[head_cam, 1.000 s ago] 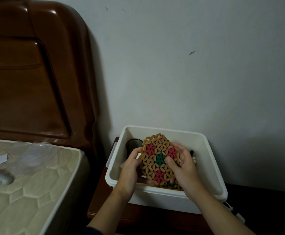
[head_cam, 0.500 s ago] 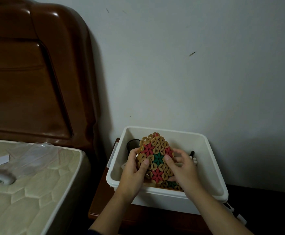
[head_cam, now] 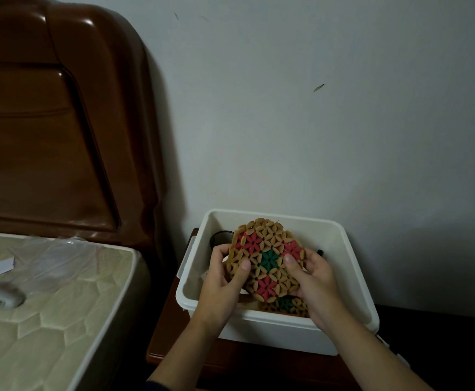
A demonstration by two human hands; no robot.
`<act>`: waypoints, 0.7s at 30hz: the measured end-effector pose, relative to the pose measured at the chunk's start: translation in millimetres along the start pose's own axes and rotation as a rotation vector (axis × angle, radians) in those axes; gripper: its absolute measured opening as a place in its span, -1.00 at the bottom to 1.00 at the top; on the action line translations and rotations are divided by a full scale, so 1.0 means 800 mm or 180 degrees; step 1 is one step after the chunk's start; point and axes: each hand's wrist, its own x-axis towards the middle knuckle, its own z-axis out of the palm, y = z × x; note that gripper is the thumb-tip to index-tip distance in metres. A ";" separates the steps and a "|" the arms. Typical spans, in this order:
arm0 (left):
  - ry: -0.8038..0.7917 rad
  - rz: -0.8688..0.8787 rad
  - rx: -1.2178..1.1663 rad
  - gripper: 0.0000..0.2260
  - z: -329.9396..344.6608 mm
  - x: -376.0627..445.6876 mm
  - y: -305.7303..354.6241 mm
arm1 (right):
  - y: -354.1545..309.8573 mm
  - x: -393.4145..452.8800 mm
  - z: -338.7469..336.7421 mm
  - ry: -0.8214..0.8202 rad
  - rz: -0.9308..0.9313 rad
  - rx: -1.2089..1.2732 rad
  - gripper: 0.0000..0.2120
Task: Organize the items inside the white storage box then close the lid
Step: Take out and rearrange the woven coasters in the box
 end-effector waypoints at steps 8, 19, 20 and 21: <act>-0.0162 -0.0089 -0.0215 -0.65 -0.004 -0.003 0.005 | 0.003 0.006 -0.002 -0.0420 0.0341 0.0178 -0.74; -0.0124 -0.0164 -0.0161 -0.71 -0.002 -0.002 0.006 | 0.003 0.005 -0.001 -0.0346 0.0186 0.0178 -0.76; -0.0086 -0.0171 -0.0116 -0.71 -0.002 -0.002 0.005 | 0.003 0.005 -0.001 -0.0323 0.0149 0.0171 -0.76; -0.0047 -0.0174 -0.0078 -0.72 -0.002 -0.002 0.004 | 0.002 0.004 -0.001 -0.0302 0.0119 0.0171 -0.77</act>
